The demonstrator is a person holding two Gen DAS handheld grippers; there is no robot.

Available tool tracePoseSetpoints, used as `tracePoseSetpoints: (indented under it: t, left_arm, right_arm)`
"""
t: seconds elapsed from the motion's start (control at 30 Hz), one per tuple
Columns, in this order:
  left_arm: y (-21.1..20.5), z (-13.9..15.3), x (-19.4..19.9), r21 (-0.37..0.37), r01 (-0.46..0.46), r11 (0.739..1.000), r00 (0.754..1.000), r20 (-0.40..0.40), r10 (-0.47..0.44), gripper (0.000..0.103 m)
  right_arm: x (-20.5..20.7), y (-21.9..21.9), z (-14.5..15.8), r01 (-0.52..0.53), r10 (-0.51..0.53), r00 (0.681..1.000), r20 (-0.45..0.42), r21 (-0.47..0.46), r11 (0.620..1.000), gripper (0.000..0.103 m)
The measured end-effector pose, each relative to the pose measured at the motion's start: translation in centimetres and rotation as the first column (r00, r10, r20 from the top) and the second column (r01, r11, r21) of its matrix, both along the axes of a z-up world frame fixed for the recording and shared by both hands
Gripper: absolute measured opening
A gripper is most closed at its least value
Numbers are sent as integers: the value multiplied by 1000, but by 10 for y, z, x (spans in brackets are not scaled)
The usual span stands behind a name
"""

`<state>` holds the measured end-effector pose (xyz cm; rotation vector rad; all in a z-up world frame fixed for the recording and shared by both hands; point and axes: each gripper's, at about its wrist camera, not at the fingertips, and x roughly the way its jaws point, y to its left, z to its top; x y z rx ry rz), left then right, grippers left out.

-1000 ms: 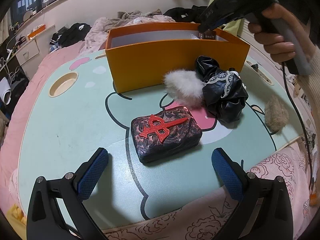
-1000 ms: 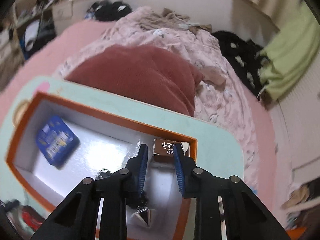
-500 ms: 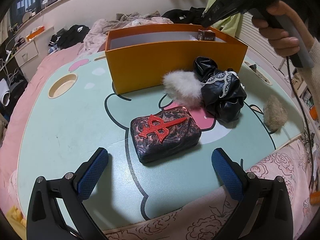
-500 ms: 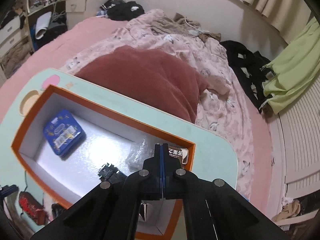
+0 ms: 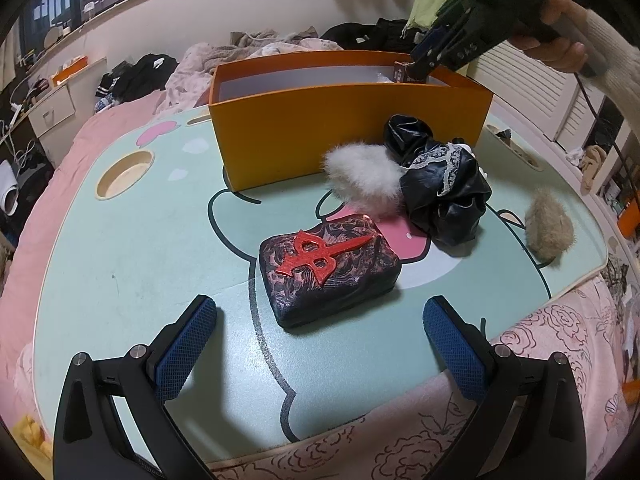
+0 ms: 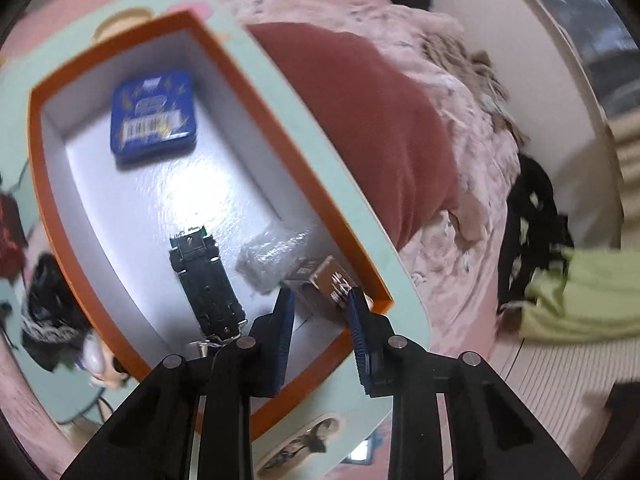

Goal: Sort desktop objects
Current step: 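Close the right gripper on the brown printed box and lift it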

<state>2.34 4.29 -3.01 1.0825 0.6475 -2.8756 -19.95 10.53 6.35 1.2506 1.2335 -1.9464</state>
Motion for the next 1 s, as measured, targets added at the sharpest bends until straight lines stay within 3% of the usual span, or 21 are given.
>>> tracePoseSetpoints:
  t: [0.27, 0.37, 0.4, 0.5, 0.63, 0.77, 0.8, 0.83, 0.93, 1.0]
  left_arm:
    - [1, -1, 0, -5, 4, 1000, 1000, -20, -4, 103]
    - [2, -1, 0, -11, 7, 1000, 1000, -28, -7, 103]
    - [2, 0, 0, -12, 8, 1000, 999, -32, -8, 103]
    - [2, -1, 0, -11, 12, 1000, 999, -37, -12, 103]
    - [1, -2, 0, -11, 16, 1000, 999, -44, -16, 103]
    - [1, -3, 0, -9, 20, 1000, 999, -48, -20, 103]
    - [0, -4, 0, -8, 21, 1000, 999, -49, -21, 103]
    - [0, -4, 0, -7, 21, 1000, 999, -48, -21, 103]
    - [0, -5, 0, -7, 24, 1000, 998, -50, -24, 103]
    - [-1, -5, 0, -3, 25, 1000, 998, -50, -25, 103]
  right_arm:
    - [-8, 4, -3, -42, 43, 999, -24, 20, 999, 27]
    - [-2, 1, -14, -73, 78, 996, -50, 93, 993, 38]
    - [5, -1, -16, -94, 100, 994, -46, 112, 989, 42]
    - [22, -5, -6, -168, 168, 986, 4, 75, 983, 42]
    - [23, -6, 3, -181, 183, 983, -24, 73, 981, 42]
    - [12, -11, -20, -155, 152, 988, 30, 136, 979, 42]
    - [13, -13, -31, -155, 150, 988, 44, 170, 973, 35]
    - [16, -14, -40, -162, 156, 987, 47, 199, 966, 19]
    - [18, -12, -37, -158, 156, 987, 28, 163, 974, 18]
    - [17, -3, -11, -124, 123, 992, 9, 29, 992, 18]
